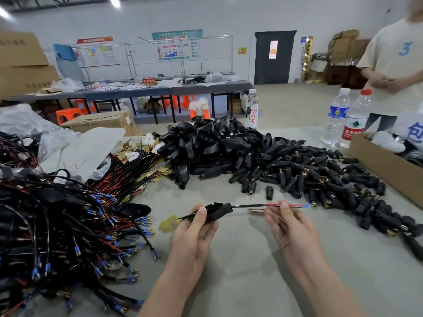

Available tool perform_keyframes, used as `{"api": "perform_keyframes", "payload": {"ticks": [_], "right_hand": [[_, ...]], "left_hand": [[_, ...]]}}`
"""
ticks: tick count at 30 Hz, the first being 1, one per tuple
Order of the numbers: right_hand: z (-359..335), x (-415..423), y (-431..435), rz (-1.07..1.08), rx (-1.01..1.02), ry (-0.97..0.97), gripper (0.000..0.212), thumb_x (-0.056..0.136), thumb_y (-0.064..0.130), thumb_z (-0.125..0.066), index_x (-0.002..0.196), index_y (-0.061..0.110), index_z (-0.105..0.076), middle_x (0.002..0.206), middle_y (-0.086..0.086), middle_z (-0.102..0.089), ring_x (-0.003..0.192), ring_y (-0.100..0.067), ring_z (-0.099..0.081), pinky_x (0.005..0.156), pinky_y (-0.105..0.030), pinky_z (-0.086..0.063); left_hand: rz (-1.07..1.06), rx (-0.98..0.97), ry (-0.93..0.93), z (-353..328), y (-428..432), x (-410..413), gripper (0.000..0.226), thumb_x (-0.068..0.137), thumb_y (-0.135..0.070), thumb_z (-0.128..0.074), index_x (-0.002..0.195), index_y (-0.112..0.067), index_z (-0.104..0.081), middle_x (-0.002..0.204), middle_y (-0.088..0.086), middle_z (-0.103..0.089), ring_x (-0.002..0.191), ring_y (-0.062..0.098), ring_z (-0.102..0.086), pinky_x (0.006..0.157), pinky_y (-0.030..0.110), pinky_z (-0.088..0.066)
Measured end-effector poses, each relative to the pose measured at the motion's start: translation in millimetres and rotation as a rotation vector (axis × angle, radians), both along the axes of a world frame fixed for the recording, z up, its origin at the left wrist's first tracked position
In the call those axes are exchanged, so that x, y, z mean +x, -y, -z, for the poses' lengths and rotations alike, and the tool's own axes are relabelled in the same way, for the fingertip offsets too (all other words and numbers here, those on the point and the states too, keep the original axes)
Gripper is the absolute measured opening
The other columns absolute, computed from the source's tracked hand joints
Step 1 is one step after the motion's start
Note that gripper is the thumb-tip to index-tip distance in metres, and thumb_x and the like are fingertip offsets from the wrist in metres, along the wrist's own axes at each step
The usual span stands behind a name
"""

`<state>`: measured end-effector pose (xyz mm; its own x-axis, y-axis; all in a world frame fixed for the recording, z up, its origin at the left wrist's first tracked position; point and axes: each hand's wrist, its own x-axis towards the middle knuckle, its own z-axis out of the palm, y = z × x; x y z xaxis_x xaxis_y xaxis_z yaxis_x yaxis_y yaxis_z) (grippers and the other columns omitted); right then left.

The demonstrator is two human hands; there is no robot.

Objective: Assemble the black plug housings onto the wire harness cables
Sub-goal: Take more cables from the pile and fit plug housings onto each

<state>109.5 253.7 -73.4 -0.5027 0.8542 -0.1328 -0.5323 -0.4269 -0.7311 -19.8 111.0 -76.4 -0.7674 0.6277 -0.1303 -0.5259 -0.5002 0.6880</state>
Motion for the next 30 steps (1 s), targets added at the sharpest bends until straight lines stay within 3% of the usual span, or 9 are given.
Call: {"api": "perform_keyframes", "payload": {"ticks": [5, 11, 16, 19, 21, 23, 26, 28, 30], "right_hand": [[2, 4, -8, 0.065, -0.040, -0.041, 0.011, 0.099, 0.016, -0.057, 0.102, 0.009, -0.065, 0.085, -0.007, -0.077, 0.078, -0.013, -0.075, 0.063, -0.018, -0.058], [-1, -2, 2, -0.031, -0.067, -0.082, 0.019, 0.097, 0.018, -0.059, 0.109, 0.005, -0.066, 0.089, -0.012, -0.076, 0.081, -0.015, -0.074, 0.067, -0.020, -0.058], [5, -20, 34, -0.268, 0.187, 0.151, 0.033, 0.076, 0.033, -0.070, 0.098, 0.008, -0.073, 0.098, -0.009, -0.077, 0.090, -0.015, -0.074, 0.069, -0.020, -0.057], [4, -20, 42, -0.336, 0.317, 0.214, 0.018, 0.086, 0.029, -0.068, 0.089, 0.017, -0.080, 0.097, -0.005, -0.078, 0.093, -0.016, -0.074, 0.072, -0.019, -0.057], [4, -19, 42, -0.330, 0.358, 0.251, 0.020, 0.094, 0.021, -0.063, 0.086, 0.020, -0.081, 0.095, -0.004, -0.078, 0.091, -0.016, -0.074, 0.072, -0.018, -0.057], [3, -19, 39, -0.297, 0.331, 0.255, 0.022, 0.097, 0.015, -0.060, 0.087, 0.011, -0.079, 0.094, -0.008, -0.078, 0.087, -0.018, -0.075, 0.069, -0.018, -0.057], [1, -17, 36, -0.248, 0.270, 0.242, 0.018, 0.098, 0.013, -0.056, 0.095, 0.003, -0.071, 0.089, -0.012, -0.077, 0.079, -0.018, -0.075, 0.065, -0.018, -0.057], [0, -16, 33, -0.223, 0.264, 0.251, 0.019, 0.100, 0.015, -0.054, 0.100, 0.002, -0.068, 0.089, -0.013, -0.077, 0.078, -0.020, -0.075, 0.064, -0.019, -0.057], [0, -13, 30, -0.193, 0.271, 0.270, 0.021, 0.101, 0.018, -0.051, 0.105, 0.003, -0.065, 0.091, -0.015, -0.077, 0.080, -0.023, -0.075, 0.063, -0.021, -0.058]], "left_hand": [[0.017, -0.050, -0.022, 0, -1, 0, 0.043, 0.078, -0.017, -0.069, 0.118, -0.002, -0.059, 0.113, 0.018, -0.072, 0.104, 0.024, -0.071, 0.083, 0.031, -0.055], [0.050, -0.063, -0.009, 6, -2, -2, 0.032, 0.095, 0.015, -0.044, 0.125, 0.006, -0.053, 0.117, 0.026, -0.068, 0.110, 0.034, -0.067, 0.093, 0.038, -0.053], [0.034, -0.136, -0.078, 5, -5, 2, 0.034, 0.092, 0.019, -0.044, 0.116, 0.001, -0.059, 0.093, 0.013, -0.076, 0.090, 0.024, -0.074, 0.076, 0.031, -0.061], [0.049, -0.141, -0.067, 6, -5, 0, 0.037, 0.090, 0.020, -0.045, 0.118, 0.000, -0.058, 0.091, 0.013, -0.076, 0.088, 0.023, -0.074, 0.073, 0.028, -0.061], [0.075, -0.118, -0.025, 8, -4, -4, 0.038, 0.090, 0.019, -0.046, 0.121, 0.001, -0.057, 0.097, 0.016, -0.075, 0.094, 0.025, -0.073, 0.074, 0.029, -0.061], [0.145, -0.071, 0.044, 8, -1, -6, 0.041, 0.084, 0.014, -0.053, 0.124, 0.004, -0.055, 0.111, 0.022, -0.070, 0.103, 0.029, -0.070, 0.078, 0.031, -0.060], [0.324, -0.041, 0.100, 4, 4, -6, 0.046, 0.073, -0.007, -0.066, 0.117, 0.005, -0.068, 0.125, 0.023, -0.065, 0.113, 0.030, -0.066, 0.094, 0.038, -0.052], [0.320, -0.048, 0.118, 1, 7, -8, 0.046, 0.073, -0.018, -0.070, 0.113, 0.005, -0.071, 0.127, 0.024, -0.064, 0.116, 0.032, -0.065, 0.097, 0.040, -0.048], [0.253, -0.050, 0.198, 0, 8, -11, 0.054, 0.082, -0.025, -0.066, 0.125, 0.008, -0.061, 0.128, 0.024, -0.063, 0.116, 0.035, -0.064, 0.096, 0.043, -0.048]]}}
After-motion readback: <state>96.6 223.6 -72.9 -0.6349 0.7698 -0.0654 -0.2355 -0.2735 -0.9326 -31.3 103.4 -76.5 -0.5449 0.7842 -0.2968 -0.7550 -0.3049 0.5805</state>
